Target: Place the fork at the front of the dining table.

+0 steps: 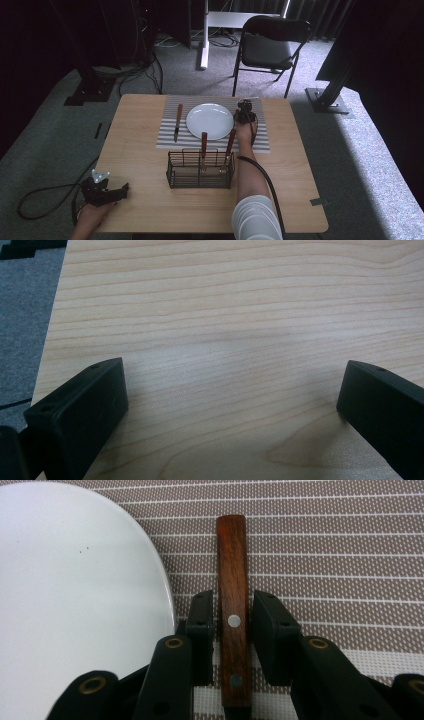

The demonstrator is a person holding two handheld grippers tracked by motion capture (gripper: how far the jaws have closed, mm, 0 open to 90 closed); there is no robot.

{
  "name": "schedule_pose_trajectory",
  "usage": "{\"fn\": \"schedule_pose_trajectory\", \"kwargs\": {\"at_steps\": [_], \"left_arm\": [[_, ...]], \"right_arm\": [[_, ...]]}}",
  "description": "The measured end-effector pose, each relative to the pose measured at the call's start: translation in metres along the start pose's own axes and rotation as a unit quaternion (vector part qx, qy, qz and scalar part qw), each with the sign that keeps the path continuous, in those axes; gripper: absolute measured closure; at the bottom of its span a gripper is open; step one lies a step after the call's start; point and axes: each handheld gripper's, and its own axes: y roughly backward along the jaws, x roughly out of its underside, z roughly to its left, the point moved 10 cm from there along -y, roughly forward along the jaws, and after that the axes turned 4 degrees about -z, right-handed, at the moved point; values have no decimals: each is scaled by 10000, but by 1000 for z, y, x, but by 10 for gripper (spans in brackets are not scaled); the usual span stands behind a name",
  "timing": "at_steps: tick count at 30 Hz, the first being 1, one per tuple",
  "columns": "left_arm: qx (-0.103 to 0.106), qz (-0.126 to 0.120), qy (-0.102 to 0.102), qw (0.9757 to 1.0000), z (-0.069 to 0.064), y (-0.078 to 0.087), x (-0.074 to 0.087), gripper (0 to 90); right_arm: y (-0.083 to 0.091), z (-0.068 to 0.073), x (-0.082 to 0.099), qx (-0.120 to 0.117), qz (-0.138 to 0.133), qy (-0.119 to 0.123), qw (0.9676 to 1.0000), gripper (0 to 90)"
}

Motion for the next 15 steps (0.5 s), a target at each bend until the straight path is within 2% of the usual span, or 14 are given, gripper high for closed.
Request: {"fn": "schedule_pose_trajectory", "kwargs": {"at_steps": [6, 9, 15], "left_arm": [[1, 5, -5, 10000, 0, 0, 0, 0], [1, 5, -5, 10000, 0, 0, 0, 0], [1, 5, -5, 10000, 0, 0, 0, 0]], "right_arm": [[8, -2, 0, -56, -34, 112, 9999, 606], [15, -2, 2, -194, 12, 202, 9996, 564], [29, -4, 6, -336, -93, 335, 9988, 505]]}}
